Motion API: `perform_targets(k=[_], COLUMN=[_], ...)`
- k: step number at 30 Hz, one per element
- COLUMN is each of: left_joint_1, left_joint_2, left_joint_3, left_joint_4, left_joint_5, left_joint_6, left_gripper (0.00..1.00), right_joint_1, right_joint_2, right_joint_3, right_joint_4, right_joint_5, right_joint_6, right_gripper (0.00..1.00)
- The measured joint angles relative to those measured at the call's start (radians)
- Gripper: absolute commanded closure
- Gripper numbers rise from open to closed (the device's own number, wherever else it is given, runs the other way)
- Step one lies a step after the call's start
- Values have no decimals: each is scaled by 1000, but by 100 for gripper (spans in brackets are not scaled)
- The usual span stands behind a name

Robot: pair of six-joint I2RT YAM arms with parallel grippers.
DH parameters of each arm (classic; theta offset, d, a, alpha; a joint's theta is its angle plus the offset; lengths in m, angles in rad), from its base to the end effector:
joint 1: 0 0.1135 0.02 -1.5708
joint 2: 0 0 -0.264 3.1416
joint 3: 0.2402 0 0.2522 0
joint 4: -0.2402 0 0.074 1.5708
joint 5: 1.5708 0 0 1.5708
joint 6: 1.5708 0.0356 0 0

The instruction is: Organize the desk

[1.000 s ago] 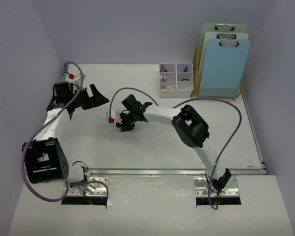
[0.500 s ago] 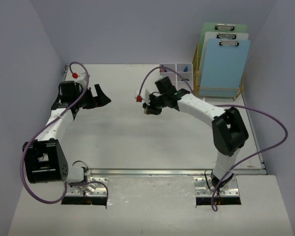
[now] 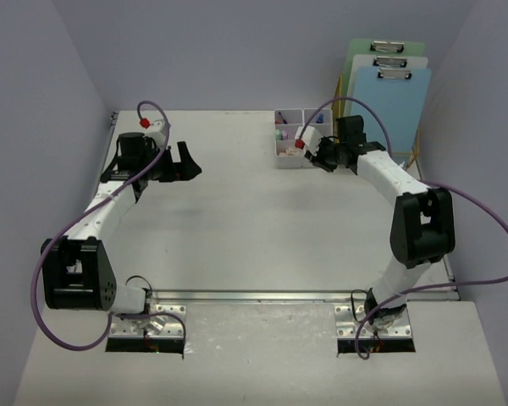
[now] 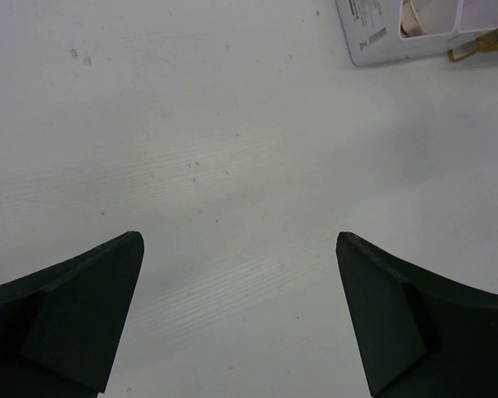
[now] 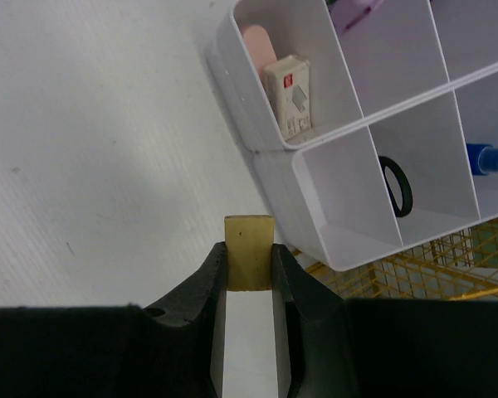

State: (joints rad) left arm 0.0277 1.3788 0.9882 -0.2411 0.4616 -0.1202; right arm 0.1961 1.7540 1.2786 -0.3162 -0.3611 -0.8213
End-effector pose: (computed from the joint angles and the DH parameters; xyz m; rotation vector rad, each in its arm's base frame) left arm 0.3047 -0.0074 0.2723 0.0975 2.1786 -0.5591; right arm 0.3789 0.0881 0.2380 -1.2680 1.9207 0.1088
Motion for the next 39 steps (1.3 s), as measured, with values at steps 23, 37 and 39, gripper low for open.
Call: perform_targets(k=[23, 37, 39], left_joint_1=[0, 0, 0], left_joint_2=[18, 18, 18], left_joint_3=[0, 1, 2], left_joint_4=[-11, -13, -15], left_joint_5=[-18, -31, -35], left_joint_6=[2, 3, 4], left_gripper=[0, 0, 0], right_joint_1=[-48, -49, -49], right_joint_2=[273, 280, 280], right_joint_3=[246, 249, 250], right_joint_4=[54, 54, 54], right_joint_5=[63, 80, 81], right_joint_6=[-125, -148, -147], right_gripper=[87, 49, 48])
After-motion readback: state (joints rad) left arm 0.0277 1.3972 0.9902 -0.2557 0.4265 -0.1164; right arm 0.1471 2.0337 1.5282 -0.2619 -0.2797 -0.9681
